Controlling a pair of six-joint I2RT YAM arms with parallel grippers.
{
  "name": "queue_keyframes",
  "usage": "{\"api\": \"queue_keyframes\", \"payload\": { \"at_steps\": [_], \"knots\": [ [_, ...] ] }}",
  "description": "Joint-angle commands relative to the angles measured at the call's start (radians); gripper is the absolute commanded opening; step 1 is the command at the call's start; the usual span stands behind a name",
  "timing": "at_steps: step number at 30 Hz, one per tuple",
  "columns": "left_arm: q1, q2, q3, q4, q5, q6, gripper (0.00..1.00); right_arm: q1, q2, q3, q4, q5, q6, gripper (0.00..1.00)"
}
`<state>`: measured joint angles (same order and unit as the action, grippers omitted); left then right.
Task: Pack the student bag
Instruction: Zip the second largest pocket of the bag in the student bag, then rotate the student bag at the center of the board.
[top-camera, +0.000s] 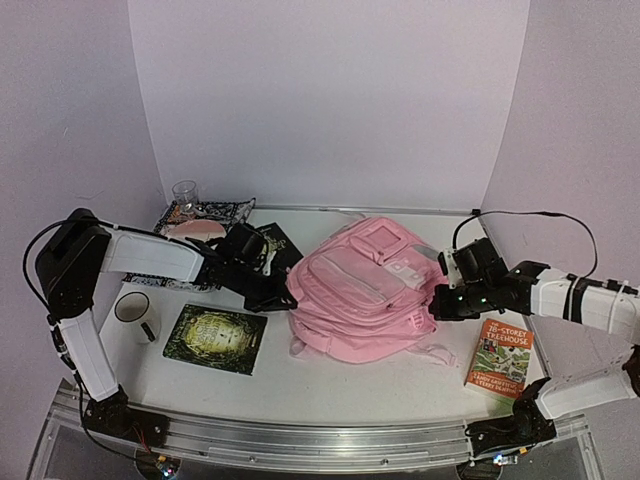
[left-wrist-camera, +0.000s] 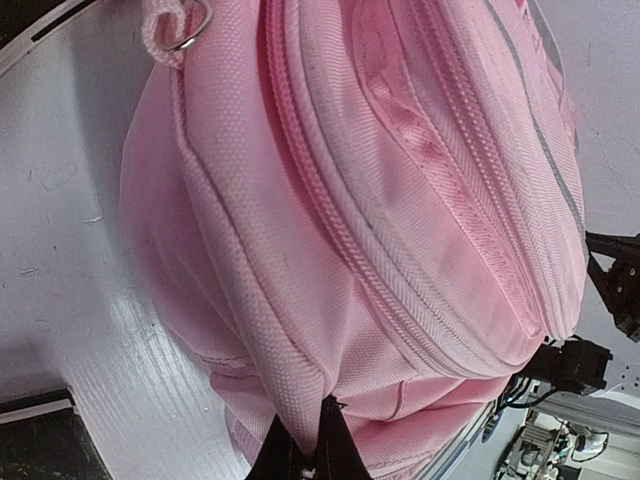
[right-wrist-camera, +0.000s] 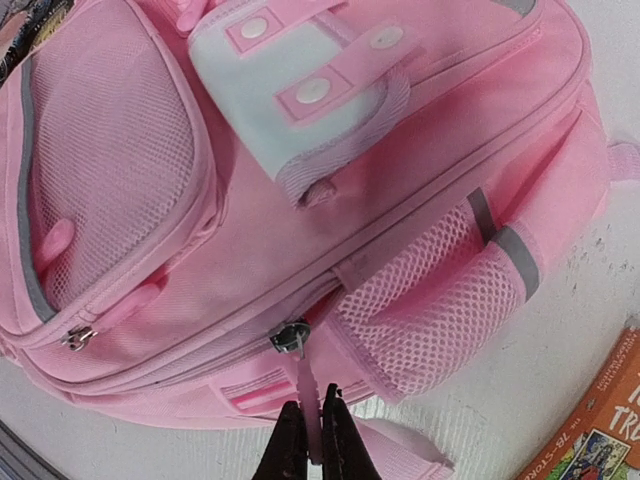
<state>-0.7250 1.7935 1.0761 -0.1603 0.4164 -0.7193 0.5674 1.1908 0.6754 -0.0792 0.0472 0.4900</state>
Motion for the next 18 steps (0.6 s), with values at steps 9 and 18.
{"api": "queue_keyframes", "payload": {
  "at_steps": [9,18],
  "knots": [
    [0.064,-0.110,-0.006,-0.176,-0.122,0.143,0.00,-0.131,0.074,0.030,-0.079,0.321,0.003,0.00],
    [0.030,-0.098,0.022,-0.162,-0.073,0.145,0.00,-0.146,0.241,0.143,0.047,0.248,-0.091,0.00]
  ]
}}
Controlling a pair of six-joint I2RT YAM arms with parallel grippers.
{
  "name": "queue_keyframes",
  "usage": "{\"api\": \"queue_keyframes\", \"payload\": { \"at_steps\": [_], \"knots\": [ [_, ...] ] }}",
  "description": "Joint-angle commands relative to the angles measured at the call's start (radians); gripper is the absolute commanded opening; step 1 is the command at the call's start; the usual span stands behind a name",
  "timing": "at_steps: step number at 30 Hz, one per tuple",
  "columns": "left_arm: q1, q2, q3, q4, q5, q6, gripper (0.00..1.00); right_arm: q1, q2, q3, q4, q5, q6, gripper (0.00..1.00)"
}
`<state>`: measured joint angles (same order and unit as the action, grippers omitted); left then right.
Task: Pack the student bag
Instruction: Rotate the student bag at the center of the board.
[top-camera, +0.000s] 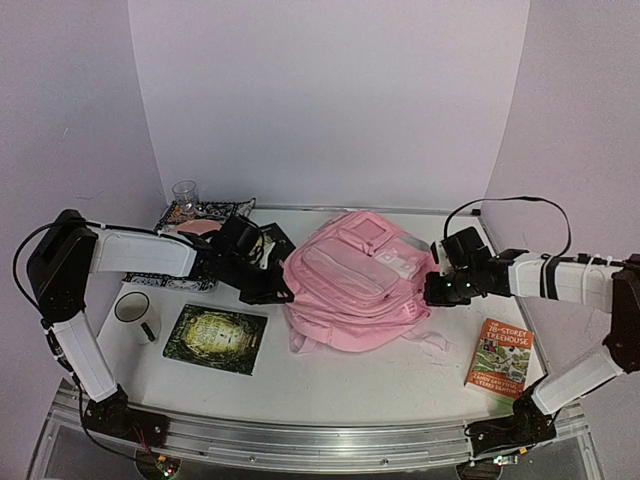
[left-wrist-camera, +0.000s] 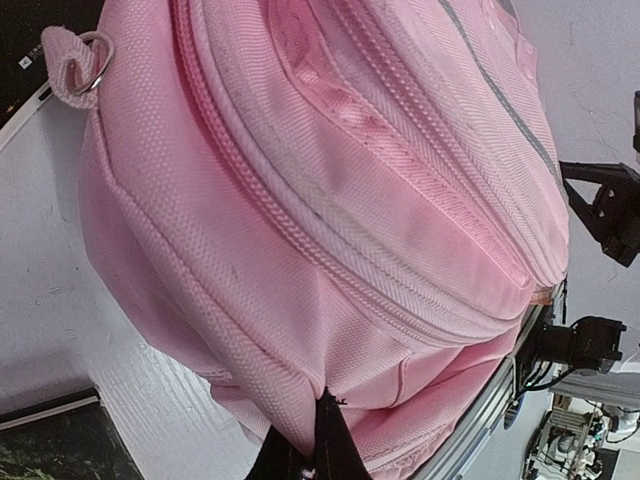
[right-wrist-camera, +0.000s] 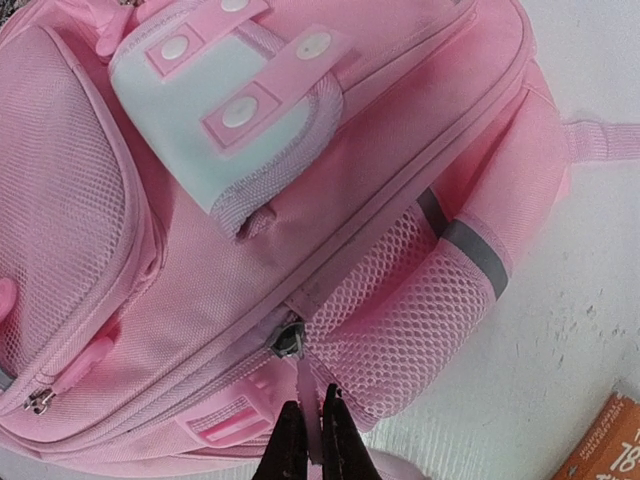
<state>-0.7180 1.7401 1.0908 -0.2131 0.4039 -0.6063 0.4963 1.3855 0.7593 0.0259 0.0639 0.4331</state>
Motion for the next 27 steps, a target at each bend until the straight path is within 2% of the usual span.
{"api": "queue_keyframes", "payload": {
  "at_steps": [1,11,17,20,24,27],
  "knots": [
    [0.003,-0.040,0.020,-0.103,-0.050,0.030,0.00,-0.076,0.060,0.080,-0.057,0.239,-0.046,0.00],
    [-0.248,0.014,0.138,0.011,-0.005,0.010,0.00,-0.176,0.266,0.353,0.002,0.315,-0.254,0.01],
    [-0.370,0.171,0.316,0.094,-0.046,-0.032,0.05,-0.180,0.377,0.493,0.022,0.321,-0.337,0.04],
    [-0.401,0.233,0.386,0.106,-0.102,-0.048,0.16,-0.180,0.391,0.508,0.031,0.324,-0.374,0.11],
    [-0.403,0.220,0.371,0.109,-0.162,-0.047,0.34,-0.180,0.337,0.463,0.032,0.306,-0.380,0.27],
    [-0.402,0.147,0.301,0.108,-0.249,-0.020,0.55,-0.176,0.249,0.391,0.032,0.267,-0.369,0.40]
  ]
}}
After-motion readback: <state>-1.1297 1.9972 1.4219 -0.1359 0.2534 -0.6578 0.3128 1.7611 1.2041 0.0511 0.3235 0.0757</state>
